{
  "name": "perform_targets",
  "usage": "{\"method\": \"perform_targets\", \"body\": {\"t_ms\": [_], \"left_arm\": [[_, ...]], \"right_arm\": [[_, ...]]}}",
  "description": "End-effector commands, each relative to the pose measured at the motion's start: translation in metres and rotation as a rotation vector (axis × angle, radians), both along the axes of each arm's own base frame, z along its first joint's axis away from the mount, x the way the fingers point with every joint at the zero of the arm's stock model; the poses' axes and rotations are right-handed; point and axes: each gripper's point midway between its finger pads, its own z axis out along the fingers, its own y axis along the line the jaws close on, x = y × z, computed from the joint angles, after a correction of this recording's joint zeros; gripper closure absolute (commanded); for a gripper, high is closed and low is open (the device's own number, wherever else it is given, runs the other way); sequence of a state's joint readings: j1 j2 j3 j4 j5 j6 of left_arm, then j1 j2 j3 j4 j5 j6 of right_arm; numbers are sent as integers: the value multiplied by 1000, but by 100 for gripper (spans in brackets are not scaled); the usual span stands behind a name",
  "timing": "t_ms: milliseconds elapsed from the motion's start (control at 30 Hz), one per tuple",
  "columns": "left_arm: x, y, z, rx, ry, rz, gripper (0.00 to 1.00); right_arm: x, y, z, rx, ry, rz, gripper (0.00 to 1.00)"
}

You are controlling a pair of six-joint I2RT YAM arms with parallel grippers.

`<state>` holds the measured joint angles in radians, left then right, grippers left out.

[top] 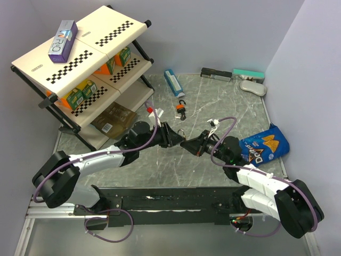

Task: Unlock with the key

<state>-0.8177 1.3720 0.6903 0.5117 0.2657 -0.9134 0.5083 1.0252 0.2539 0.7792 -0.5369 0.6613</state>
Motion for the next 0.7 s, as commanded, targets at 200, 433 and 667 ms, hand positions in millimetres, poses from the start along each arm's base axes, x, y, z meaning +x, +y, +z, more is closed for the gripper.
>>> {"method": "perform_targets", "body": {"t_ms": [200,433,667], "left_arm": [[-23,-11,61,-178,-61,-73,99],[1,-1,42,-125,39,96,99],[12,-2,23,-75,110,145,99]], "right_arm": [[10,-8,14,-38,-66,-76,91],[9,-15,4,-144,-73,-125,67],[6,-16,-2,-225,-94,-157,54]]}}
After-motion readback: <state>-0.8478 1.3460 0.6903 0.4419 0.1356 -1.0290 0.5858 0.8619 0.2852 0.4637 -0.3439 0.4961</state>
